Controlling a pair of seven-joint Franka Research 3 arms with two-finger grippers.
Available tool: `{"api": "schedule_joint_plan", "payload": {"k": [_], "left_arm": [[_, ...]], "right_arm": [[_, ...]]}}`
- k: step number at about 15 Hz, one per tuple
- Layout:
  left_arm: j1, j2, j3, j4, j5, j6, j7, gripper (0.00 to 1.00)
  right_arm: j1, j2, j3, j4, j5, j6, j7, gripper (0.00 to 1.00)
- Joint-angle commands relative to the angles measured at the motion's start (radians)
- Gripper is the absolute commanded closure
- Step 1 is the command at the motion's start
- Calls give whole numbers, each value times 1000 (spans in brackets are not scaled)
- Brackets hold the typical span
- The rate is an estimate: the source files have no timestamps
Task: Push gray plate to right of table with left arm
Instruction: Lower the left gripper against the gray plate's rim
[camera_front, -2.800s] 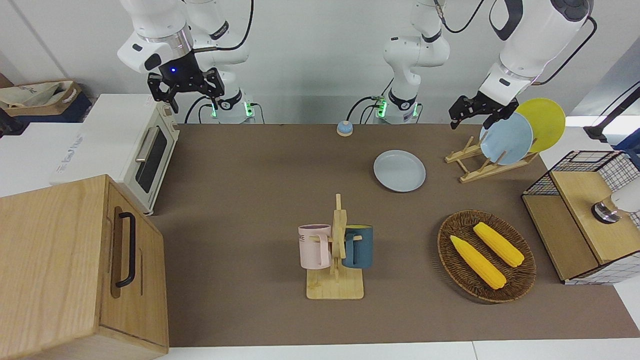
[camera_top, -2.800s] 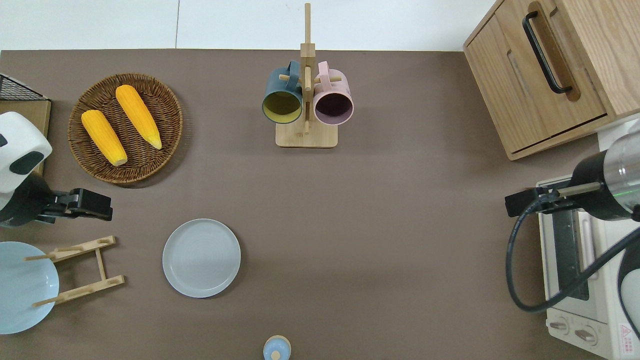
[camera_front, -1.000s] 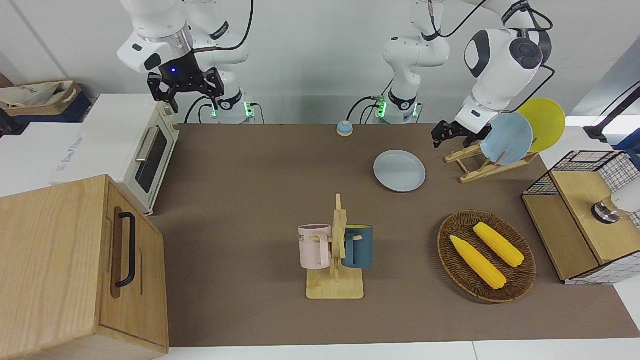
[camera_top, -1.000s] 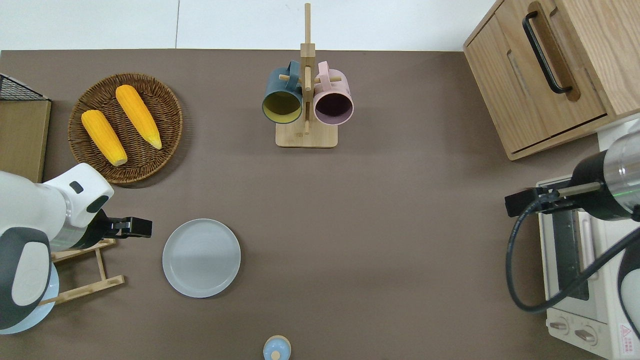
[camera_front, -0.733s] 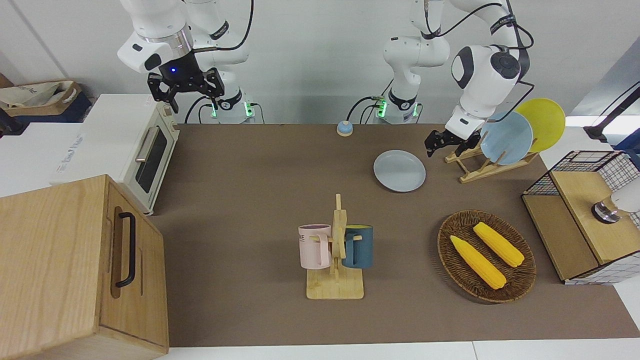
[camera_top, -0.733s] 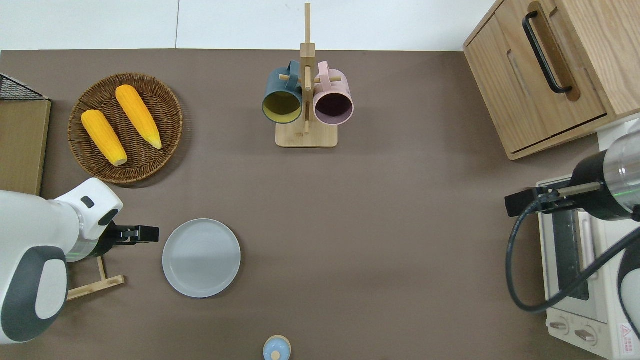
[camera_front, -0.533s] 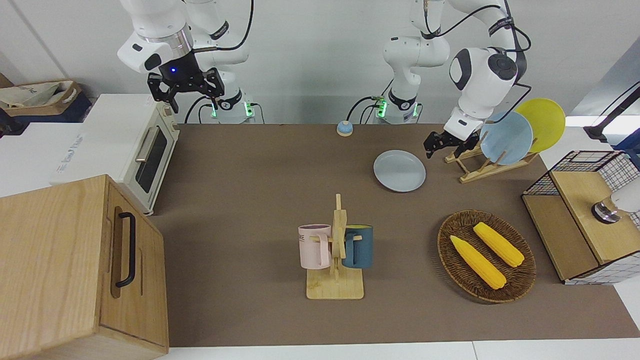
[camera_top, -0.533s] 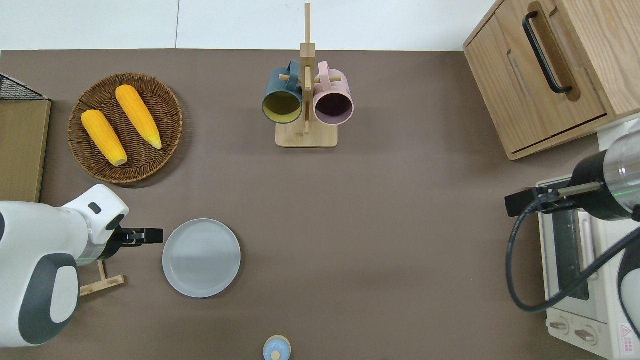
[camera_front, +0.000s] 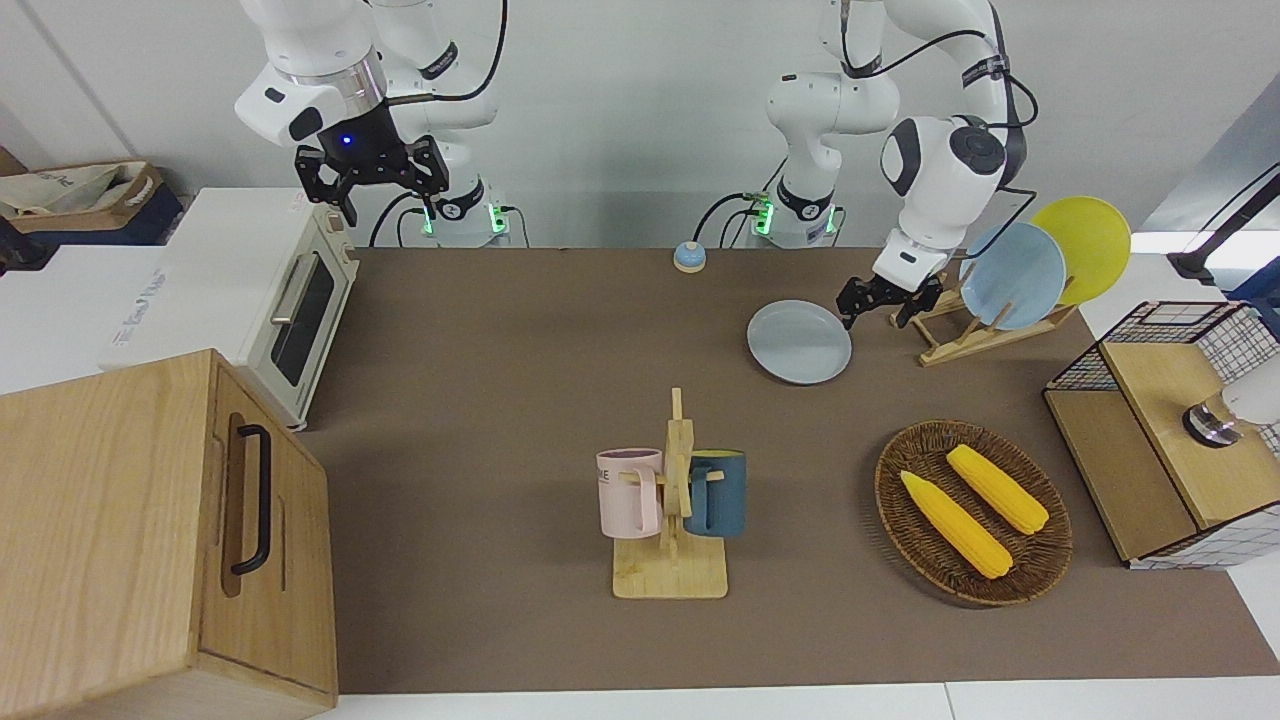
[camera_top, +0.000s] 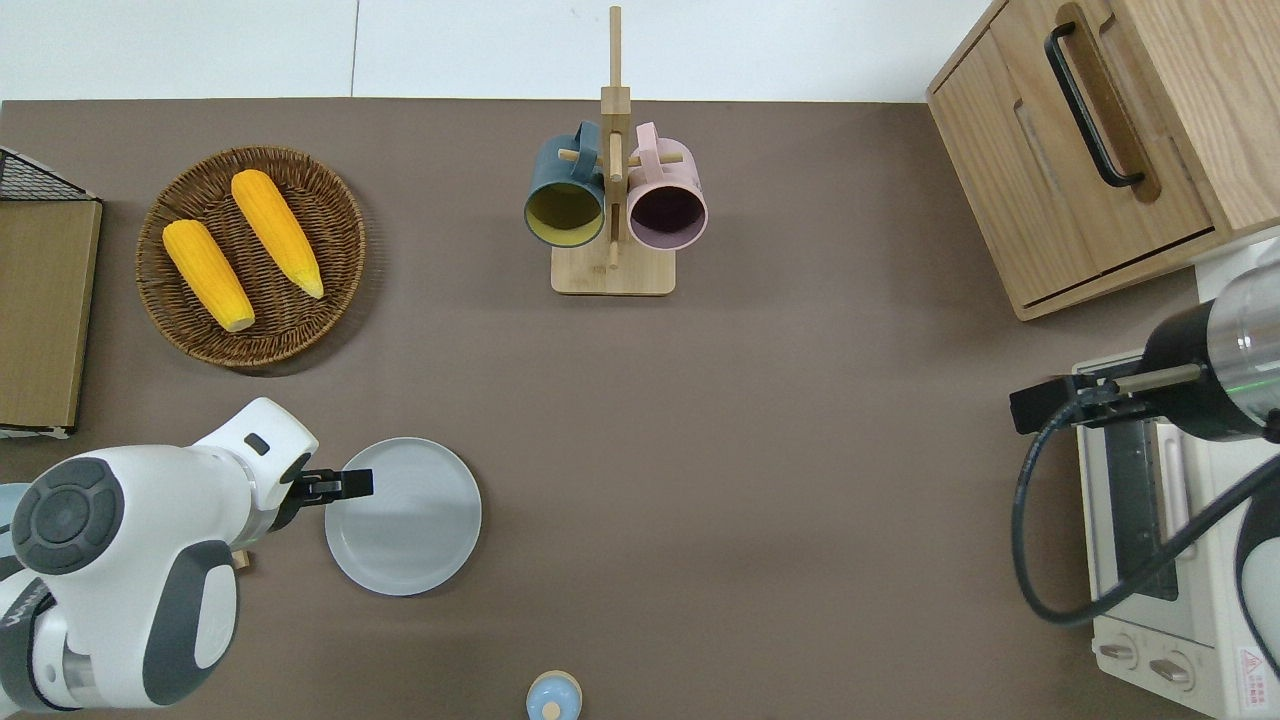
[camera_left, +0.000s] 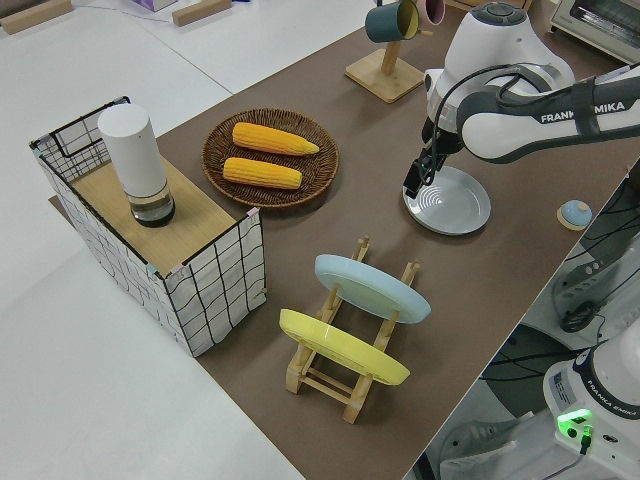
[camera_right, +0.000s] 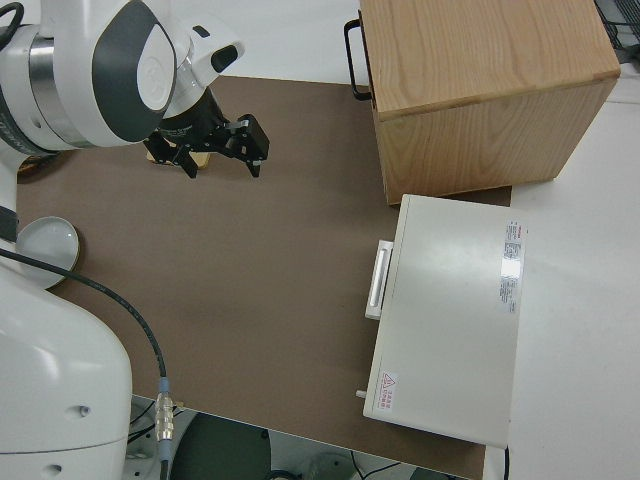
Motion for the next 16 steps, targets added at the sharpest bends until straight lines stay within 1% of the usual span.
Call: {"api": "schedule_joint_plan", "payload": {"k": [1,4,7,13,15,16], "left_arm": [[4,-19,-10,-60,17,74,-39,2],[2,-19,-10,-102,17,135,-39,2],[4,3,-8,-105,17,152,-37,2],[4,56,-10,-133,19,246,-37,13],[4,69,-10,-133,19,261,-37,36],[4,78,-10,-133,19,263,-37,73]], "right_arm": [[-20,-6,15,4,10,-13,0,17],[-20,-6,15,4,10,-13,0,17],[-20,-6,13,4,10,-13,1,17],[-20,-6,15,4,10,-13,0,17],[-20,-6,15,4,10,-13,1,17],[-20,-6,15,4,10,-13,1,17]]}}
